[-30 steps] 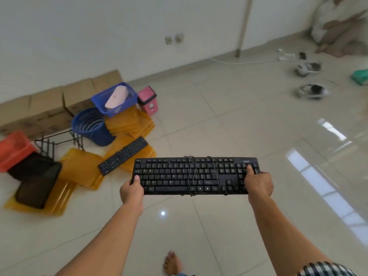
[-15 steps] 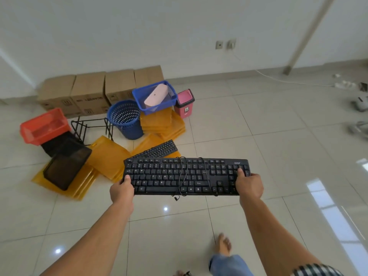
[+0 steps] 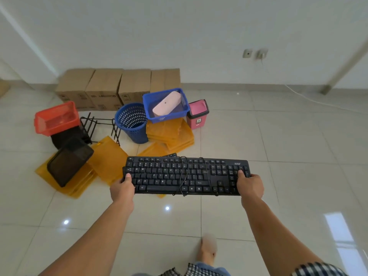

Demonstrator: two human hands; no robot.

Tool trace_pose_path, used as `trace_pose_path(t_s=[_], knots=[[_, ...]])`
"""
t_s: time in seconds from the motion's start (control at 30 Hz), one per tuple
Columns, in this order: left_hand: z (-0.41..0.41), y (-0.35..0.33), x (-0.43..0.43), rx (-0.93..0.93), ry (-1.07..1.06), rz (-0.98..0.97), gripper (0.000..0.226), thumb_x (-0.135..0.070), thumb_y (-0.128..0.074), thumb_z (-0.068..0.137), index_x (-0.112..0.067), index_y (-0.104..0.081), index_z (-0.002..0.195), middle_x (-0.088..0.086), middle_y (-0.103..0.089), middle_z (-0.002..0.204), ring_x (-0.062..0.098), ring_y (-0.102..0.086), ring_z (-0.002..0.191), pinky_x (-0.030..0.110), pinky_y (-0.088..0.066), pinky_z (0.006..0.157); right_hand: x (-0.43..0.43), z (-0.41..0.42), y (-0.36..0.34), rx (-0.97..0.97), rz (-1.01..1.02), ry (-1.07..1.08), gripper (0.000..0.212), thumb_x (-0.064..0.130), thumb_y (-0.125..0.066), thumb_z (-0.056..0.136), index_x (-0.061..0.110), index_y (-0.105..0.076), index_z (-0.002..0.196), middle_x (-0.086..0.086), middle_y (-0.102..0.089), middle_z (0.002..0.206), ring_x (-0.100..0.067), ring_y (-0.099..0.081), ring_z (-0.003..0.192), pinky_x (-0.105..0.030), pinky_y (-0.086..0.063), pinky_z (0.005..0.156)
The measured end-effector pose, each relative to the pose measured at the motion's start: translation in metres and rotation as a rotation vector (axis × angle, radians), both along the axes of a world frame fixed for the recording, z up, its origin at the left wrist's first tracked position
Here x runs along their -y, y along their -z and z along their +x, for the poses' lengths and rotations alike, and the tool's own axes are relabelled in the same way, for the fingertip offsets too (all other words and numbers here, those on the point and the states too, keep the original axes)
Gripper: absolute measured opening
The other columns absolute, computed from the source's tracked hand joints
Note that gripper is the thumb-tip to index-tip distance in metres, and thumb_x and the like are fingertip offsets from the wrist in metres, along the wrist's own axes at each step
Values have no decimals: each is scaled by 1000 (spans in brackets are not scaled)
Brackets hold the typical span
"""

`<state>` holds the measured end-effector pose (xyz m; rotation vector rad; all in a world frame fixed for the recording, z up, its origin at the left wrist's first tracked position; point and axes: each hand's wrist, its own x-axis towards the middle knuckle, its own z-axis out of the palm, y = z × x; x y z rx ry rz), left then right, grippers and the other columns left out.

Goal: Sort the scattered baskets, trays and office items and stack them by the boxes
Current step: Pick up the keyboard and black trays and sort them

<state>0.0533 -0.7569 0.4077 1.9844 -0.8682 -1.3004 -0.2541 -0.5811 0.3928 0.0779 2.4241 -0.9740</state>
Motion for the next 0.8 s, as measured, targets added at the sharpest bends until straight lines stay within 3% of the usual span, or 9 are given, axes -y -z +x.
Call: trace_pose_path(t_s=[0.13, 0.27, 0.5, 0.7, 0.8], knots=[[-2, 0, 14, -13, -83, 7, 15, -28, -56, 103, -15, -64, 104, 12, -69, 106, 32, -66, 100, 47, -56, 93, 41, -16, -2, 22, -25, -69, 42, 40, -60, 98, 5, -61, 119, -12, -69, 103, -32, -65, 94, -44, -55, 85], [13, -2, 33, -17, -147, -6, 15, -28, -55, 103, -16, -64, 101, 11, -69, 105, 32, -66, 100, 48, -56, 94, 79, -8, -3, 53, -60, -114, 41, 40, -60, 97, 5, -63, 117, -12, -70, 102, -33, -65, 95, -43, -55, 85], [67, -2, 86, -21, -240, -14, 15, -29, -57, 102, -17, -64, 100, 7, -66, 96, 33, -65, 101, 51, -55, 95, 155, 40, -9, 48, -109, -192, 43, 40, -61, 97, 6, -60, 124, -9, -67, 99, -27, -61, 87, -34, -46, 73], [132, 6, 147, -40, -239, 2, 17, -30, -55, 103, -17, -65, 97, 6, -67, 92, 31, -66, 96, 50, -56, 92, 222, 106, -8, 47, -107, -150, 39, 43, -63, 96, 8, -64, 113, -5, -66, 86, -21, -60, 73, -29, -41, 59], [173, 5, 180, -42, -220, 9, 19, -29, -56, 103, -16, -66, 94, 4, -67, 89, 32, -66, 96, 50, -56, 92, 253, 147, -5, 49, -93, -120, 40, 44, -64, 95, 7, -65, 109, -5, -65, 86, -25, -62, 80, -34, -48, 70]])
